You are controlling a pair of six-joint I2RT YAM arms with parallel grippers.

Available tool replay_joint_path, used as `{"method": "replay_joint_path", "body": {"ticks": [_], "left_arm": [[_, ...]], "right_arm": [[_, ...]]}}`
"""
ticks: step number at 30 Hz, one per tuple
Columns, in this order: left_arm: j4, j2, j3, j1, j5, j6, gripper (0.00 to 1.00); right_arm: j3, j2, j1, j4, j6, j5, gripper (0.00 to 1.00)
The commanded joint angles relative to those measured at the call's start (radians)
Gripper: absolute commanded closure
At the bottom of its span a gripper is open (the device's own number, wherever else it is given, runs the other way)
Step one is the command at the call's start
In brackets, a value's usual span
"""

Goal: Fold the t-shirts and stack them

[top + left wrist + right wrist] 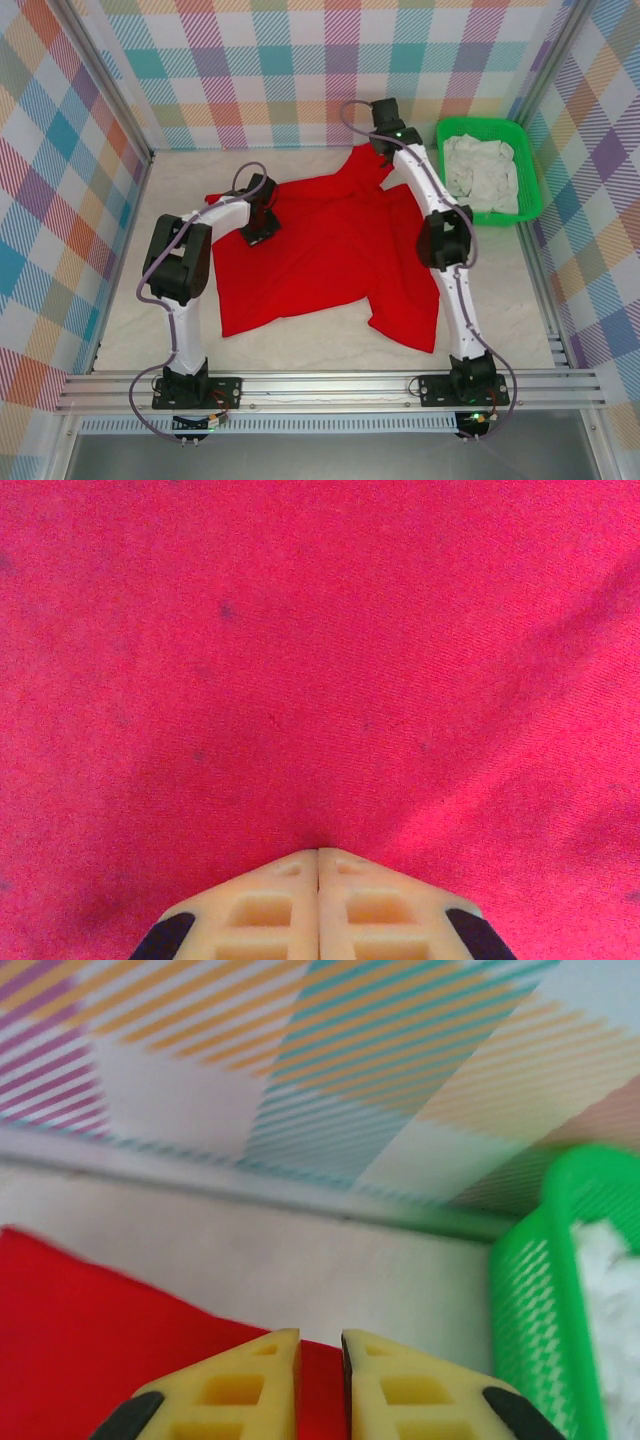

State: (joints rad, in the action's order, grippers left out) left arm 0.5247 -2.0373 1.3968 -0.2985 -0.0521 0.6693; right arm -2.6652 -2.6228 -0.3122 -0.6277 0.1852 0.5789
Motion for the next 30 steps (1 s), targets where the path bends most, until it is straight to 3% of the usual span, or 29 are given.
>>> {"method": "replay_joint_path", "body": {"ticks": [1,3,5,10,19,25,30], "left_arm": [[0.075,-0.137,-0.069,0.011,0.017,0.003,0.93],[0.083,-0.139,-0.064,0.012,0.010,-0.001,0.93],[0.084,-0.138,-0.062,0.012,0.008,-0.001,0.94],[0.087,-0.116,-0.063,0.012,0.009,-0.005,0.94],[0.131,-0.068,-0.021,0.012,-0.043,-0.051,0.94],[0.136,-0.050,-0.013,0.012,-0.051,-0.062,0.94],[0.129,-0.055,-0.029,0.015,-0.058,-0.068,0.94]], "right_arm": [[-0.047,-0.081,0.007,0.051,0.120,0.187,0.75],[0.043,-0.040,0.008,0.069,0.062,0.169,0.53],[0.097,-0.004,0.007,0.040,0.009,0.137,0.47],[0.238,0.123,0.010,-0.087,-0.131,-0.006,0.46],[0.884,0.595,0.009,-0.025,-0.352,-0.177,0.48],[1.108,0.686,0.009,-0.080,-0.460,-0.353,0.59],[1.299,0.711,0.009,-0.016,-0.550,-0.448,0.86]]}}
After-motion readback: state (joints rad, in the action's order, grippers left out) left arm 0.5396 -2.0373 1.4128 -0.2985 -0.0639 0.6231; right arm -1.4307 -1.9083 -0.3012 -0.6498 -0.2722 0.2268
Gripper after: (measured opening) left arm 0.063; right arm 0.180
